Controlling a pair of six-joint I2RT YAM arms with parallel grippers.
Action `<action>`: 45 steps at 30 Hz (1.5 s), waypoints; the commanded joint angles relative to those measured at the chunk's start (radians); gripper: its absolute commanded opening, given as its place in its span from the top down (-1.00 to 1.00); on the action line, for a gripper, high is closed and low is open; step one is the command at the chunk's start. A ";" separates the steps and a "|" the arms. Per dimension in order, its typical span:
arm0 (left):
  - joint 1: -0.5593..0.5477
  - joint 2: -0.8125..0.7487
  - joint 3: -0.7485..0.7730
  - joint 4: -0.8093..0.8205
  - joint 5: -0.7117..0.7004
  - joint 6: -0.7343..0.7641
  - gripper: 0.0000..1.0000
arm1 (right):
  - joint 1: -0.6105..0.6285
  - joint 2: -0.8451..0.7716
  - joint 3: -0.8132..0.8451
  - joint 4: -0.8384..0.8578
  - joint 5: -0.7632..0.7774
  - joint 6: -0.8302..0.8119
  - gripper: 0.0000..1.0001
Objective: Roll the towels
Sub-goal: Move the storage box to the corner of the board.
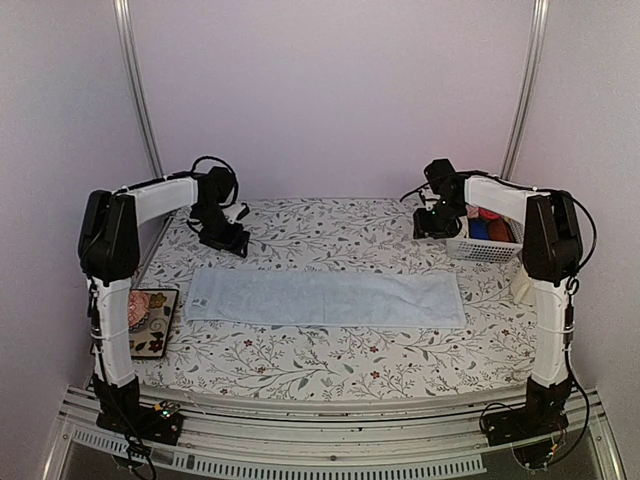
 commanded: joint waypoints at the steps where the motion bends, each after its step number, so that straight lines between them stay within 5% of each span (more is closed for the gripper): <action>1: -0.027 -0.038 0.002 -0.028 -0.013 0.007 -0.72 | -0.028 0.041 0.014 -0.024 0.115 0.000 -0.16; 24: -0.069 -0.037 0.044 -0.014 -0.027 0.028 -0.93 | -0.138 -0.037 -0.103 0.005 0.193 -0.005 -0.18; 32: -0.076 -0.068 0.045 0.026 -0.065 0.009 -0.93 | -0.125 -0.122 -0.098 -0.011 0.053 -0.019 -0.26; 45: -0.112 -0.142 0.007 0.087 -0.099 0.032 -0.93 | -0.042 -0.404 -0.443 0.029 -0.094 0.115 -0.38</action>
